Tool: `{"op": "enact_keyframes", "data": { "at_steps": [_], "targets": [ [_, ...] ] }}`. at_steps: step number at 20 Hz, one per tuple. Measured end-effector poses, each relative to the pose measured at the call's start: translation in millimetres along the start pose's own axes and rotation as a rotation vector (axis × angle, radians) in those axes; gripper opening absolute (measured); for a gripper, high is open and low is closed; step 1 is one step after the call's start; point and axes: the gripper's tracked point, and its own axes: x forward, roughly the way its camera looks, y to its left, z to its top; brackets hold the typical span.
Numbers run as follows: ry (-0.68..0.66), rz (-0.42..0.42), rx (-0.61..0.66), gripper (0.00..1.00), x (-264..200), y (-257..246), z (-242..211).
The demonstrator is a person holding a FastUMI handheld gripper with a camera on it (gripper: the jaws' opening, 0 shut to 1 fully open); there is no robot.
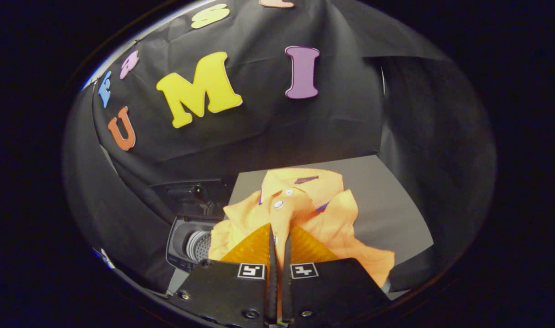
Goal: Put the clothes into the washing machine and then close the washing machine lid.
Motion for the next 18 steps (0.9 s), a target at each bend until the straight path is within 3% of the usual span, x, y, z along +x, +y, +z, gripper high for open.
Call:
{"op": "enact_keyframes", "data": {
  "at_steps": [11, 18],
  "targets": [
    [-0.127, 0.07, -0.08, 0.07, -84, 95, 29],
    [-0.097, 0.13, -0.119, 0.07, -93, 174, 12]
  ]
}}
